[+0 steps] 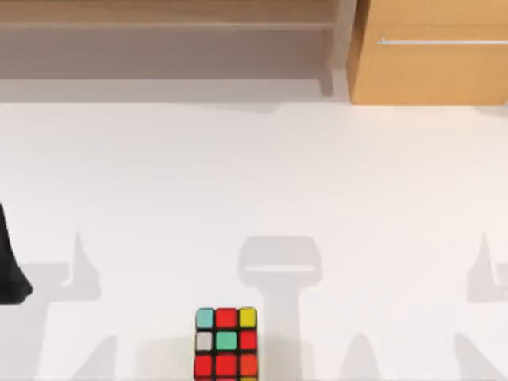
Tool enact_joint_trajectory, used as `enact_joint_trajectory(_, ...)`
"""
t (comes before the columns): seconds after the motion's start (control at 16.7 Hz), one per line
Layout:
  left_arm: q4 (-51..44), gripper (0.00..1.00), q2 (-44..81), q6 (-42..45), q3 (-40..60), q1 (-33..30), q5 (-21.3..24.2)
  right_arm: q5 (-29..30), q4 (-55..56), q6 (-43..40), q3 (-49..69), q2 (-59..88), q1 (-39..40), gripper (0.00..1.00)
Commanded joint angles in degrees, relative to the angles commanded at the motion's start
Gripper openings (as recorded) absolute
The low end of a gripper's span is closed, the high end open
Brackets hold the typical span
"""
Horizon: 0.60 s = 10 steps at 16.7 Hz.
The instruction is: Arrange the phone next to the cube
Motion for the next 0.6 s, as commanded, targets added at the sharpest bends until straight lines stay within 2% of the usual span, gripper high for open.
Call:
enact_joint_trajectory(0.3,0.0,1.0,0.0,0.0,0.0,0.0,0.0,0.1,-2.2,-0.4,3.5,3.5,-1.1,1.0)
enact_joint_trajectory(0.6,0.0,1.0,0.0,0.0,0.0,0.0,0.0,0.1,-11.6,-2.2,18.8,21.6,-5.3,1.0)
